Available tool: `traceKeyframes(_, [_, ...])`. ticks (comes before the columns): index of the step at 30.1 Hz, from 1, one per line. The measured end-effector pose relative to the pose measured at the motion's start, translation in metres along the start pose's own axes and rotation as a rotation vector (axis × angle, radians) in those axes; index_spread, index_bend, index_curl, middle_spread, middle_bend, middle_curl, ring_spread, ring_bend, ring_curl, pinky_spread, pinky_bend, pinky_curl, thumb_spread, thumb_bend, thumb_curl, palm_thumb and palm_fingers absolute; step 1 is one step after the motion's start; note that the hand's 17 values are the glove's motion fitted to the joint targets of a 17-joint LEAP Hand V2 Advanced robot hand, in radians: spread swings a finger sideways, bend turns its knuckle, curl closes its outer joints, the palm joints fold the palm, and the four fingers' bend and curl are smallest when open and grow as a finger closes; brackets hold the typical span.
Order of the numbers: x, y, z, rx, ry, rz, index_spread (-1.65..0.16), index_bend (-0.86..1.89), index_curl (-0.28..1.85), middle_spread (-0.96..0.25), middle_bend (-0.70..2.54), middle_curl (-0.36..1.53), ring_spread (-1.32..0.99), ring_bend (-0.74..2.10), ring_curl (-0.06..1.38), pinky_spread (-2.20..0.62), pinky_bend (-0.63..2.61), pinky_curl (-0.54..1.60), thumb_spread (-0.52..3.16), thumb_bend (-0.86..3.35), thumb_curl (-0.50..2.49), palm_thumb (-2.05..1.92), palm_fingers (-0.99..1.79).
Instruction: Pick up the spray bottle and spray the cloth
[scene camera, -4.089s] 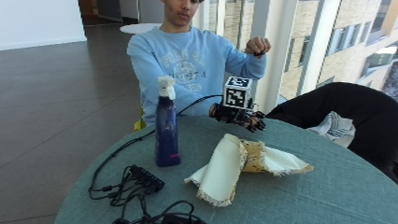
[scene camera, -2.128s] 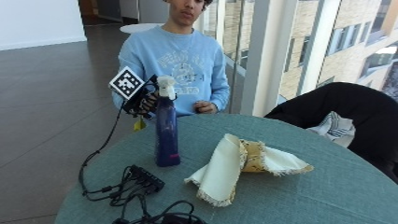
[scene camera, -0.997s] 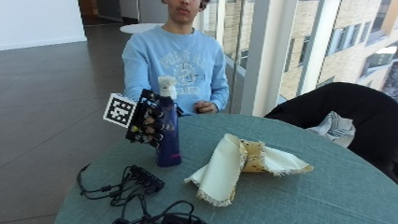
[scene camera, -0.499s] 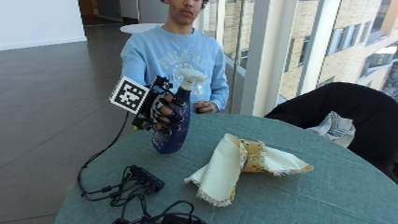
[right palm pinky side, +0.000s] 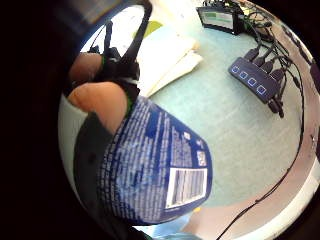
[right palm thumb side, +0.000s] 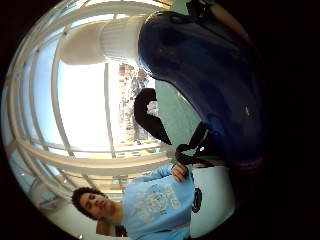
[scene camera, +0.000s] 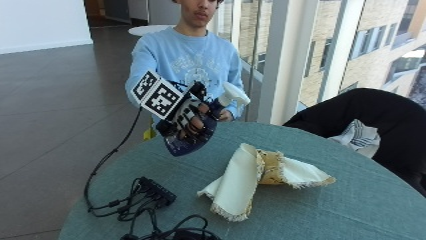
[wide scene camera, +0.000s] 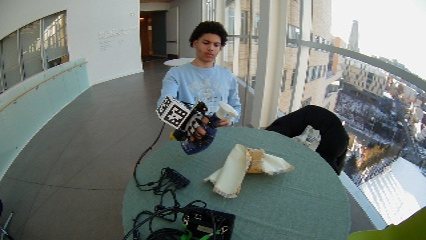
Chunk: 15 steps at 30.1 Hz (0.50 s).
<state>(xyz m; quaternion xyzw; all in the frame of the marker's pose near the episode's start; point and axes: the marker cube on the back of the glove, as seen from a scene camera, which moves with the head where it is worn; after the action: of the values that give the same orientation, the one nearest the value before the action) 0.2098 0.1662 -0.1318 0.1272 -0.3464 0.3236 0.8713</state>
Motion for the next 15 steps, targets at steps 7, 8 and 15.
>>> traceKeyframes(7, [-0.004, -0.002, 0.011, -0.072, -0.025, 0.037, -0.37, 0.09, 0.23, -0.09, 0.25, 0.41, -0.01, 0.47, 0.35, 0.23, 0.36, 0.35, 0.85, -0.02, 0.6, 0.94, 0.81])
traceKeyframes(8, [-0.004, -0.002, 0.012, -0.079, -0.031, 0.042, -0.37, 0.09, 0.23, -0.09, 0.25, 0.41, -0.01, 0.47, 0.35, 0.23, 0.36, 0.35, 0.85, -0.02, 0.61, 0.94, 0.81])
traceKeyframes(15, [0.001, -0.002, 0.017, -0.103, 0.003, 0.074, -0.37, 0.09, 0.22, -0.09, 0.24, 0.41, 0.0, 0.47, 0.35, 0.24, 0.37, 0.36, 0.84, -0.02, 0.63, 0.93, 0.81])
